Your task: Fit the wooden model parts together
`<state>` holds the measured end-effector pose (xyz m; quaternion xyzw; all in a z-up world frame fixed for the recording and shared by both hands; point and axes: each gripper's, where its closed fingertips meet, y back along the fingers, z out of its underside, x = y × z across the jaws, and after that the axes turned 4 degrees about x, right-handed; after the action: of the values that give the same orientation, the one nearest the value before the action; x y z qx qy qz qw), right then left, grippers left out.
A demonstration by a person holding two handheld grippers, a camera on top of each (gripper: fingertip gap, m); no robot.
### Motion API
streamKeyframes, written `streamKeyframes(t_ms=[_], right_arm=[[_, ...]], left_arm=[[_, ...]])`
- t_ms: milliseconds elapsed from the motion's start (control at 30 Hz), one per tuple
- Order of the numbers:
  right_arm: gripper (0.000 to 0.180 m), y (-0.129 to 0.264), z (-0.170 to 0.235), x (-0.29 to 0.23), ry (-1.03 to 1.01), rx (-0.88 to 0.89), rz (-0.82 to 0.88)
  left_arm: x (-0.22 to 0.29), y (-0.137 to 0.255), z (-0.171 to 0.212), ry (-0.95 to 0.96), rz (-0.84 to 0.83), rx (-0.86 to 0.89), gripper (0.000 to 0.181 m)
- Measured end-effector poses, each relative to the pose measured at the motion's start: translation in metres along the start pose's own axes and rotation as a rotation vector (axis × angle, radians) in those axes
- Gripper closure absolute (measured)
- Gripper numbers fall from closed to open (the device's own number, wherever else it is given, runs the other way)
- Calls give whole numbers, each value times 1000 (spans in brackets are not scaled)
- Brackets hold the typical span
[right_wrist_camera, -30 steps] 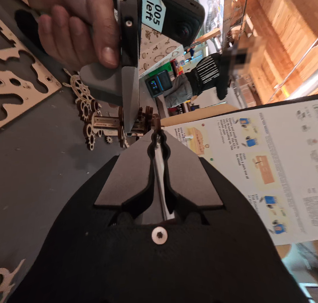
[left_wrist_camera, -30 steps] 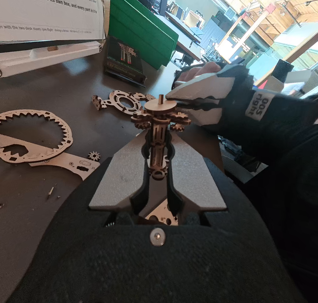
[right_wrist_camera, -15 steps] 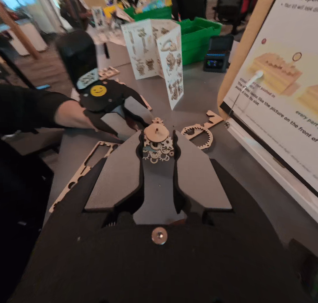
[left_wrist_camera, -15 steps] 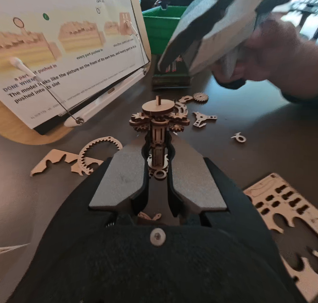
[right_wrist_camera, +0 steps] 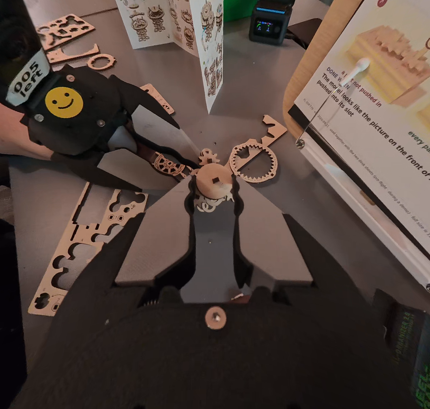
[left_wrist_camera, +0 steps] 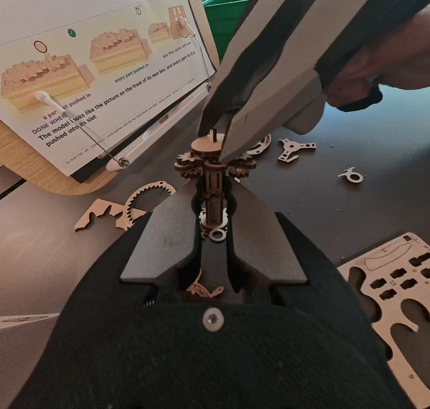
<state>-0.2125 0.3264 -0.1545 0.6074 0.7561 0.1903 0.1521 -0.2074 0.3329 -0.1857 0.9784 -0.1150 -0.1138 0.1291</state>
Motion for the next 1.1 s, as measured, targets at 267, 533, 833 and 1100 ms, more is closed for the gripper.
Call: streamKeyframes(t_ms=[267, 533, 833, 1100], right_arm=[[152, -8, 2, 2, -74, 24, -34], [154, 3, 0, -1, -300, 89, -304], [154, 43, -17, 31, -247, 187, -216], [143, -3, 10, 0, -187, -3, -222]], left_arm=[[-2, -2, 5, -58, -42, -42, 167], [5, 1, -1, 14, 39, 6, 167], [1, 1, 1, -24, 41, 5, 166], [3, -1, 4, -133, 22, -10, 166]])
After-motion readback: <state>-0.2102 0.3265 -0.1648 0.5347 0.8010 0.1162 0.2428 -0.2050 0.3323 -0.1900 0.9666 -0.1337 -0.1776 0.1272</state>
